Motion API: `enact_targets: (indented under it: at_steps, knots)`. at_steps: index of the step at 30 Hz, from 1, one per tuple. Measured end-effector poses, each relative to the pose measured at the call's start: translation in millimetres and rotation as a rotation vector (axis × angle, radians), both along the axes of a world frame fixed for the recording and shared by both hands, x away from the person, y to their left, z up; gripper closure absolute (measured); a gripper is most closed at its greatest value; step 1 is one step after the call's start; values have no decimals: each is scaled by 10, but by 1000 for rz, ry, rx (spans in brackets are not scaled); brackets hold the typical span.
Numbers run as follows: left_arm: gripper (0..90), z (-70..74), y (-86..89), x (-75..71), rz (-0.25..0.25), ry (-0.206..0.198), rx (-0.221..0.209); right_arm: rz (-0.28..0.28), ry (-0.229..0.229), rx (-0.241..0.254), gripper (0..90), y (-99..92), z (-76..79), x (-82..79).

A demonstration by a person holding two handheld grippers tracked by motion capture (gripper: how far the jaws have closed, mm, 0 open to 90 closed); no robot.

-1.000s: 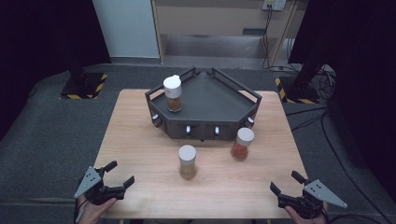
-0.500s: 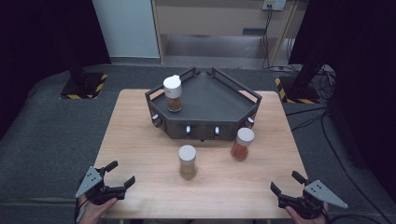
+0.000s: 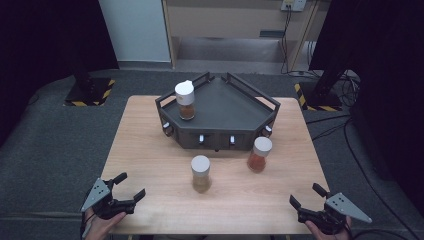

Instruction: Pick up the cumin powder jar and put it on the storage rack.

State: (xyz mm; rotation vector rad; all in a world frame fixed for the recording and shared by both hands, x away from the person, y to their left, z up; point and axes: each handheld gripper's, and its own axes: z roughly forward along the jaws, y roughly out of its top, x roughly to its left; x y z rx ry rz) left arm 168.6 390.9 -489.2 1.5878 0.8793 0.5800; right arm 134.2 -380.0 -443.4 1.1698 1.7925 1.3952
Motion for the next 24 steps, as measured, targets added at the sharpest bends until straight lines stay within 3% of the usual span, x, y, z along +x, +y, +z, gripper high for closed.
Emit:
enact_targets:
  at_steps: [24]
  knots:
    - [9, 15, -66, -2, 7, 5, 5, 5, -3, -4, 31, 76, 95, 135]
